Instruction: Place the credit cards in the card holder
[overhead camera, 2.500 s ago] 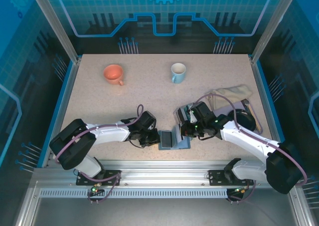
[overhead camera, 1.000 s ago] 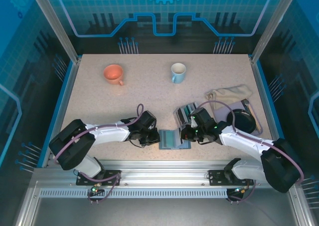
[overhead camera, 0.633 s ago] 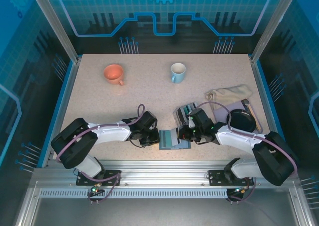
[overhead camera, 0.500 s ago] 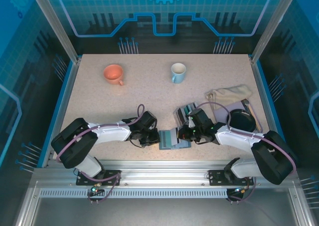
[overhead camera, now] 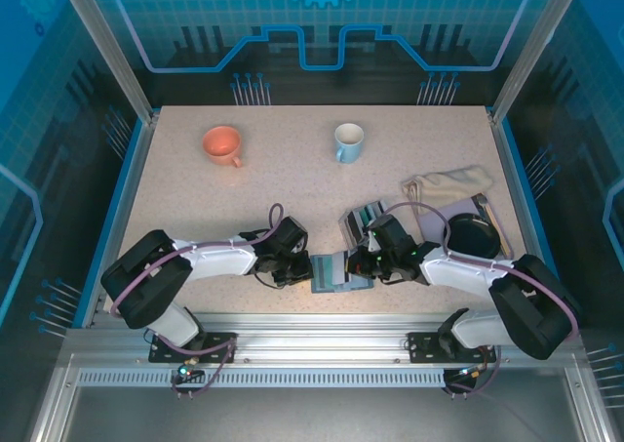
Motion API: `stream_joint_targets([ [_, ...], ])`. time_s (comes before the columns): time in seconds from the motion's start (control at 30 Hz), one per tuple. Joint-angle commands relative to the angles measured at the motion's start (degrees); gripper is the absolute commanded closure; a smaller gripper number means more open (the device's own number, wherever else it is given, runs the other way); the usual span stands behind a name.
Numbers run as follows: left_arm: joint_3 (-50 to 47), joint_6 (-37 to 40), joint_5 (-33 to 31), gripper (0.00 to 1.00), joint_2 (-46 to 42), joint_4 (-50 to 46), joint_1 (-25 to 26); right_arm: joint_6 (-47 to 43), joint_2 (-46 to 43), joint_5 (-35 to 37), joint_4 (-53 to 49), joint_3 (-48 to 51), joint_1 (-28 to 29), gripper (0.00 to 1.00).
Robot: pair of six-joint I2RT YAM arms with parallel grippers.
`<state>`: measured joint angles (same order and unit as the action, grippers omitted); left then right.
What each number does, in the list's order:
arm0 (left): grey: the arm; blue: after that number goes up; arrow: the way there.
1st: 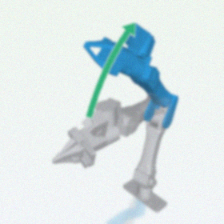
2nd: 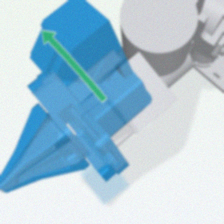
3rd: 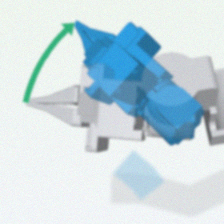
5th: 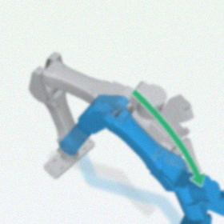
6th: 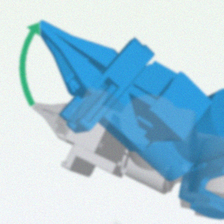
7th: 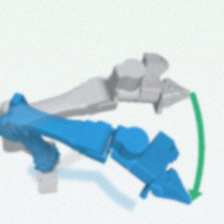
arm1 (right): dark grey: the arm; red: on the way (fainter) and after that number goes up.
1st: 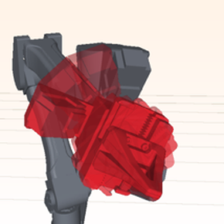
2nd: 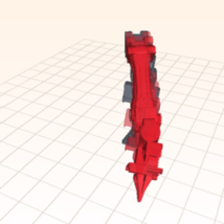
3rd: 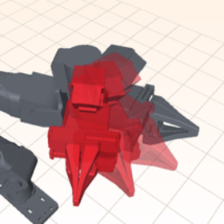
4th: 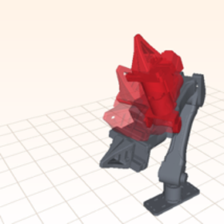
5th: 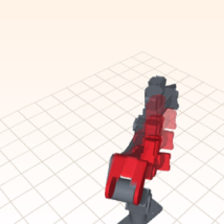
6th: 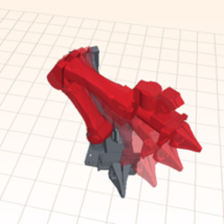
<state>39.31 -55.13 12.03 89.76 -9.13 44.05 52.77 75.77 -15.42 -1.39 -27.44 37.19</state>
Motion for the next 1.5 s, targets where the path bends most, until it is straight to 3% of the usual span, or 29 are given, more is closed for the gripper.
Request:
stream_joint_targets([
  [0.0, 0.68, -0.24, 0.57, 0.89, 2.35, 1.53, 0.84, 0.52, -0.83, 0.52, -2.95, 1.38, 1.55, 0.96],
  [0.3, 0.67, -0.42, 0.58, 0.89, 2.35, 1.82, 0.81, 1.66, -3.55, 0.69, -3.96, 4.03, 1.57, 0.96],
  [0.87, 0.94, -0.42, 1.01, 0.89, 2.74, 2.27, 1.13, 3.79, 4.25, -1.36, 4.86, 1.35, 2.27, 0.95],
  [1.3, 1.03, -0.33, 1.02, 0.89, 2.79, 2.12, 1.16, 6.99, 5.15, 1.94, 6.05, 0.36, 3.72, 0.96],
  [1.47, 0.86, -0.24, 0.96, 0.90, 2.75, 2.08, 1.23, 5.79, 1.84, 6.05, 0.97, -0.05, 3.56, 0.96],
])
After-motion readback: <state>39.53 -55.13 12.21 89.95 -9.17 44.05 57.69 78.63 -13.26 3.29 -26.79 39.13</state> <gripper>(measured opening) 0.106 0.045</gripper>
